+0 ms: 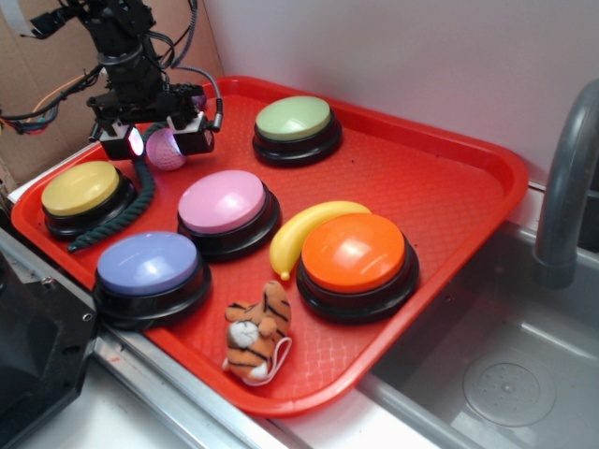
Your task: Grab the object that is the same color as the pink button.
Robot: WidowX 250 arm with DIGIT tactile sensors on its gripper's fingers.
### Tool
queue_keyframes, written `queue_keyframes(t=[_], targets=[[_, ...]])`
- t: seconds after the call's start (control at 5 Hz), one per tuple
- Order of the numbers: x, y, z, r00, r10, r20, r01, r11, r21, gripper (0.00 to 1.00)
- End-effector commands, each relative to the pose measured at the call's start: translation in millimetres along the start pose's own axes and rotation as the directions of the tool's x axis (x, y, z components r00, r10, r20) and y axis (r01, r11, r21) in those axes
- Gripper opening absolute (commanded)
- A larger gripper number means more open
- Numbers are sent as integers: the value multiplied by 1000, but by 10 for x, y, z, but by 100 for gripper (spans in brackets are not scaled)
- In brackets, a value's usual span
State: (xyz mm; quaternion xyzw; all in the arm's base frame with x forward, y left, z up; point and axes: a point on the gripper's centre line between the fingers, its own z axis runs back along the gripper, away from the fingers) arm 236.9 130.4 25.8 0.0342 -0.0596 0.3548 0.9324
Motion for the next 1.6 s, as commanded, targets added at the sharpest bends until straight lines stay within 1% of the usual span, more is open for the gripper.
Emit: queue_keyframes(t=[0.0, 0.2, 0.4, 0.6, 0.8, 1.0, 1.2, 1.4], targets=[[80, 73, 146, 1000, 1, 19, -1, 1000, 2, 0], [91, 62, 332, 1000, 1, 21, 0, 1000, -13, 0], [100, 33, 654, 999, -52, 5, 52, 998, -22, 0], [35, -123, 1044, 989, -149, -12, 147, 985, -87, 0], [-74, -265, 1365, 958, -283, -46, 275, 952, -136, 0], [-207, -385, 1638, 924, -382, -27, 376, 918, -129, 0], [-375, -493, 1832, 881, -473, 6, 469, 871, -150, 0], [-452, -471, 1825, 904, -428, 21, 425, 890, -162, 0]])
